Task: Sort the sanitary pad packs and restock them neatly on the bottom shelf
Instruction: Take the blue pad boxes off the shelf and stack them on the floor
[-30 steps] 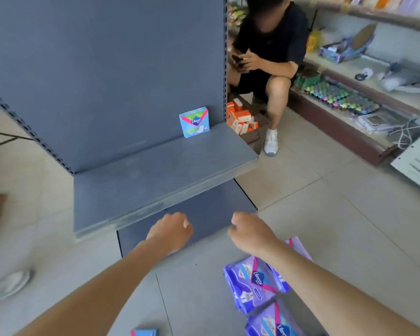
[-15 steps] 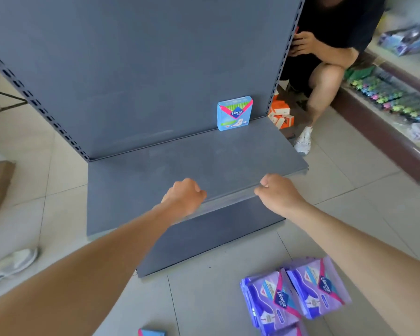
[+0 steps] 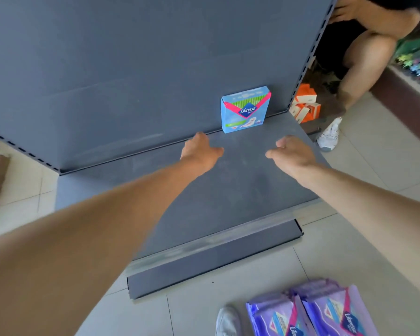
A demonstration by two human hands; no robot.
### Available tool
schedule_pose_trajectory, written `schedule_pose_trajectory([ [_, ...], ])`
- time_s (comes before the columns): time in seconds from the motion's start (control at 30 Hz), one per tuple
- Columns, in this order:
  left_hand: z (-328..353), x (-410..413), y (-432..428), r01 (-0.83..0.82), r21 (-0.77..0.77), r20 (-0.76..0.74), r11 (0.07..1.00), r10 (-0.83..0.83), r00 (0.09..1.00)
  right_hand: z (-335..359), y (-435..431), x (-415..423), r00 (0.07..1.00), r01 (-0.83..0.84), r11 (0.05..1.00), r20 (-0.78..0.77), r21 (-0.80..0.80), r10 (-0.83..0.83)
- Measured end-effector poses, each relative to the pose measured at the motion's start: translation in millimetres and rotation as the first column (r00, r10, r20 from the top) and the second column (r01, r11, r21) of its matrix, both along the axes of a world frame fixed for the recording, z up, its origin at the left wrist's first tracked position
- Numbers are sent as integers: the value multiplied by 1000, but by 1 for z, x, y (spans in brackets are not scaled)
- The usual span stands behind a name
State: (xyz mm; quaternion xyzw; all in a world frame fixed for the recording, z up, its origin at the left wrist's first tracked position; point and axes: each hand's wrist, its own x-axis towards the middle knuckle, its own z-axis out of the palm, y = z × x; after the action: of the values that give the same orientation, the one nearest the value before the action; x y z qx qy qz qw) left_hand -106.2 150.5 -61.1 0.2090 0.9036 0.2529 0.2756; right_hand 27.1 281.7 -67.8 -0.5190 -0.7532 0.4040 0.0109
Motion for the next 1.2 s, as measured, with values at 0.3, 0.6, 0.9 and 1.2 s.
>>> schedule_pose_trajectory([
  [0.3,-34,-28,52,-65,164,53,984,57,997,-29,55,-50,986,96,994,-129,-57,-102],
  [0.6,-57,-57,80,-80,264,66,961,65,996,-47,74,-100,963,75,997,-259,-25,-79],
  [0.9,-56,-42,73,-215,338,71,916,203,977,-48,56,-79,896,178,982,-401,-68,-191],
  [1.2,-3,13,57,-97,370,24,924,94,995,-4,17,-17,818,287,958,-528,33,-227],
])
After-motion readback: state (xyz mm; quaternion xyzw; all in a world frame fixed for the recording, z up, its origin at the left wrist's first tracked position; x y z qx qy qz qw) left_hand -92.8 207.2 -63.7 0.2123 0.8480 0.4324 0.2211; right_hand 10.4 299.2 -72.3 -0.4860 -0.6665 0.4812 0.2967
